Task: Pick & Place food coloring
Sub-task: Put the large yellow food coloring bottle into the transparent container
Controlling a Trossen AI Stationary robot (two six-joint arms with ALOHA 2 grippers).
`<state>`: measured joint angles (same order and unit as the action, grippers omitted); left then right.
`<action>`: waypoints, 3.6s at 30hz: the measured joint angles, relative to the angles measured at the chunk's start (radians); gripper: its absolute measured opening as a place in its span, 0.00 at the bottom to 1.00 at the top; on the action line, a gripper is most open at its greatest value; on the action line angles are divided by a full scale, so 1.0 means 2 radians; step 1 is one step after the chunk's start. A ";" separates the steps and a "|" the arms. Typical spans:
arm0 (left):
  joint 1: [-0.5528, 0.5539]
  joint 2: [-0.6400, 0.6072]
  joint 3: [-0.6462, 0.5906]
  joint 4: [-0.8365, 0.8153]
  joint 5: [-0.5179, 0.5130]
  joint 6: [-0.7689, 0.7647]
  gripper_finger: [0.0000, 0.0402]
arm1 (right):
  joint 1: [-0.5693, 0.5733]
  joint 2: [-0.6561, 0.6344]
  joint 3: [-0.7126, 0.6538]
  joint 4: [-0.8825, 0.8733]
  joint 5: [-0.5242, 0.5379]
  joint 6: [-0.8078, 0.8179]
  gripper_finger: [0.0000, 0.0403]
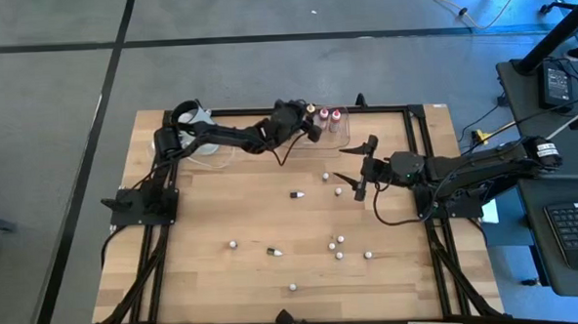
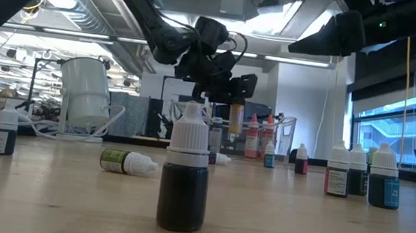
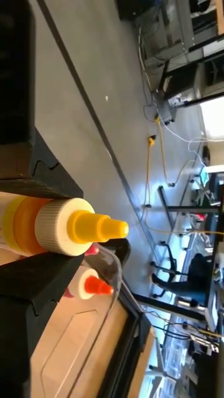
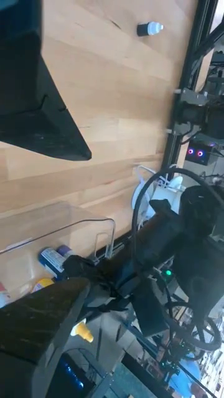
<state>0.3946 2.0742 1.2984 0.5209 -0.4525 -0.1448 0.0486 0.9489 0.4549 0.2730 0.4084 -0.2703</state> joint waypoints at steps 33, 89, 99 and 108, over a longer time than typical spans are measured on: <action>0.004 0.042 -0.001 0.037 -0.029 0.000 0.32 | 0.000 0.000 0.000 -0.001 -0.001 0.000 0.80; 0.004 0.042 -0.001 0.044 -0.003 0.001 0.38 | 0.000 0.000 0.000 -0.004 0.000 0.000 0.80; 0.004 0.041 -0.001 0.039 -0.015 0.000 0.45 | 0.000 0.000 0.000 -0.004 0.000 0.000 0.80; 0.004 0.041 -0.001 0.039 -0.015 0.000 0.44 | 0.000 0.000 0.000 -0.004 0.000 0.000 0.80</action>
<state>0.4030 2.1571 1.2972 0.5983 -0.4816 -0.1446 0.0490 0.9489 0.4549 0.2642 0.4076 -0.2707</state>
